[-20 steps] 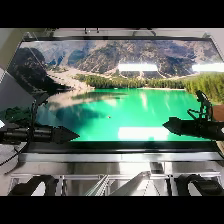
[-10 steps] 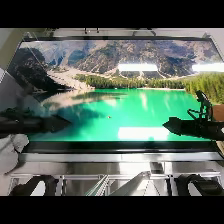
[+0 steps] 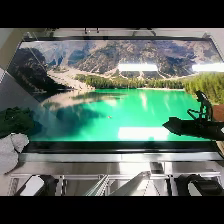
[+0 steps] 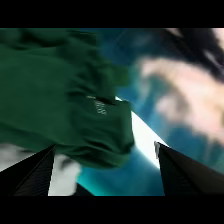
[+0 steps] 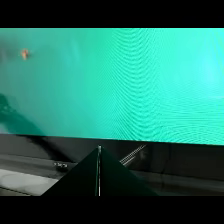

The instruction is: Fold the shirts.

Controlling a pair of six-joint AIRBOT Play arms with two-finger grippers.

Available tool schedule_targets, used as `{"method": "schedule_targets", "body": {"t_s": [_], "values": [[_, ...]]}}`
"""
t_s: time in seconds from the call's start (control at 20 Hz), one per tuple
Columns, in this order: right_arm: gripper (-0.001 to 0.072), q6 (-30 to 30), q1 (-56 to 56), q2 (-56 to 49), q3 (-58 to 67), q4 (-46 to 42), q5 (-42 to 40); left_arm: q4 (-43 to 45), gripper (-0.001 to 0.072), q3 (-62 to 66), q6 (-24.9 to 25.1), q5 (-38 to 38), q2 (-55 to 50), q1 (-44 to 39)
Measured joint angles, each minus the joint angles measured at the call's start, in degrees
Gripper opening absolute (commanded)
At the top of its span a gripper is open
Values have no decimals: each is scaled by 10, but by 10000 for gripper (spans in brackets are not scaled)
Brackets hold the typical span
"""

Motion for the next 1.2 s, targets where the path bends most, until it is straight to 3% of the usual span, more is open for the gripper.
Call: {"method": "schedule_targets", "body": {"t_s": [0.35, 0.4, 0.45, 0.5, 0.55, 0.6, 0.85, 1.2], "values": [[23, 0, 0, -2, 0, 0, 0, 12, 701, 56, 10, -1, -194, 77], [23, 0, 0, -2, 0, 0, 0, 13, 662, 66, 13, -5, -212, 76], [23, 0, 0, -2, 0, 0, 0, 13, 472, 78, 16, -10, -228, 71], [23, 0, 0, -2, 0, 0, 0, 13, 236, 90, 19, -14, -243, 64], [23, 0, 0, -2, 0, 0, 0, 13, 66, 101, 22, -21, -256, 56], [23, 0, 0, -2, 0, 0, 0, 13, 35, 113, 25, -31, -266, 46], [23, 0, 0, -2, 0, 0, -1, -20, 29, 195, 29, -84, -272, -26], [23, 0, 0, -2, 0, 0, -3, -354, 29, 338, 37, -189, -240, -246]]}}
